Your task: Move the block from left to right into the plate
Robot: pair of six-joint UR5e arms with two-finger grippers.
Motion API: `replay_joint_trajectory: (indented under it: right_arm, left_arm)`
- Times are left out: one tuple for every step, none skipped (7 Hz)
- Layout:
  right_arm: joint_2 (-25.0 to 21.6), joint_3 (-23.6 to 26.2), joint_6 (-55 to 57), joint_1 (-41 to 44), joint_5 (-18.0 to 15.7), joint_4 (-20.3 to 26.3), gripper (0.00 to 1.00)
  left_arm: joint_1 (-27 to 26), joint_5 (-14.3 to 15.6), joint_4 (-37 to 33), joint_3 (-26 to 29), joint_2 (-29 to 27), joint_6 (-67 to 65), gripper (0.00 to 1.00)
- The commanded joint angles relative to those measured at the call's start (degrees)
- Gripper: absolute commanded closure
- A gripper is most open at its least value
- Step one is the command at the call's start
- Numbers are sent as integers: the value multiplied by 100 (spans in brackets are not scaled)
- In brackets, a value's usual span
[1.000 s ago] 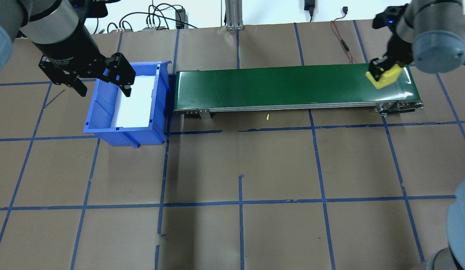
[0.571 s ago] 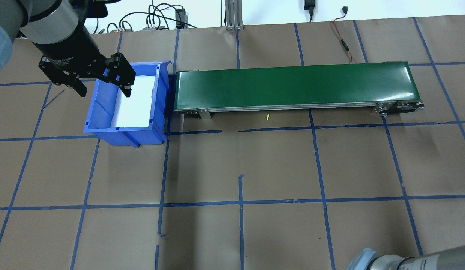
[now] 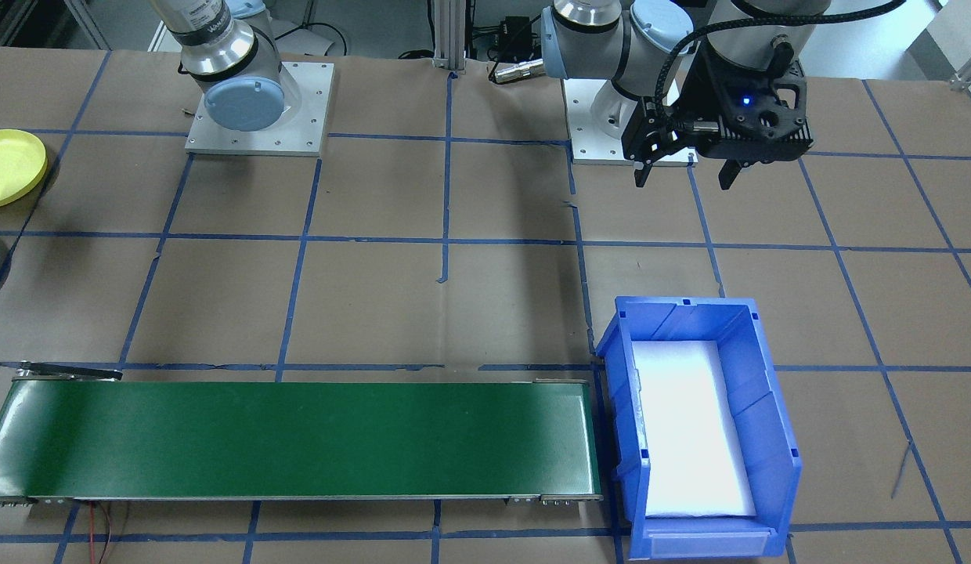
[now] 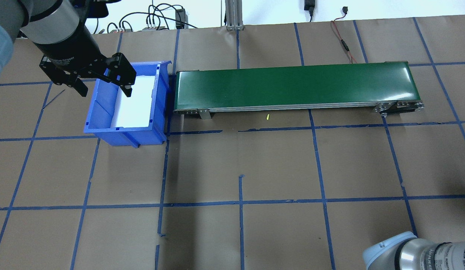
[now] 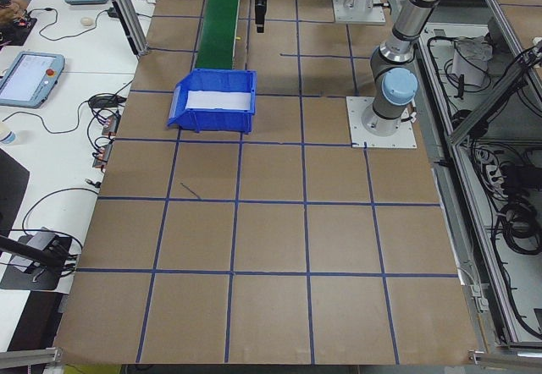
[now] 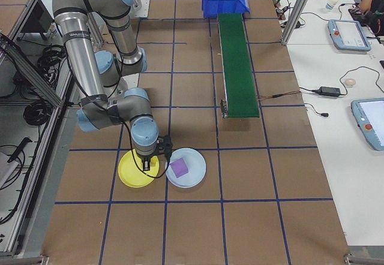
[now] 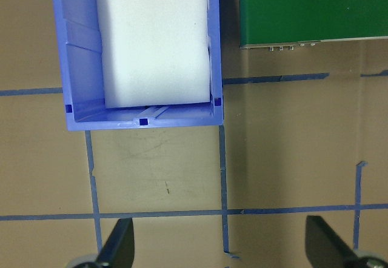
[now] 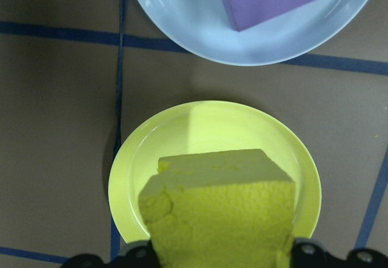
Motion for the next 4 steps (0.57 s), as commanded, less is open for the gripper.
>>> replay_joint_trajectory:
  right_arm:
    - [181, 76, -771, -294, 527, -28, 0]
    - [121, 58, -537, -302, 553, -36, 0]
    - [68, 41, 31, -198, 536, 103, 0]
    - [50, 41, 255, 134, 544, 391, 0]
  left_arm:
    - [-9, -15, 0, 0, -1, -10, 0]
    - [-9, -24, 9, 0, -1, -10, 0]
    - [-9, -33, 9, 0, -1, -10, 0]
    - [-9, -33, 18, -9, -10, -19, 0]
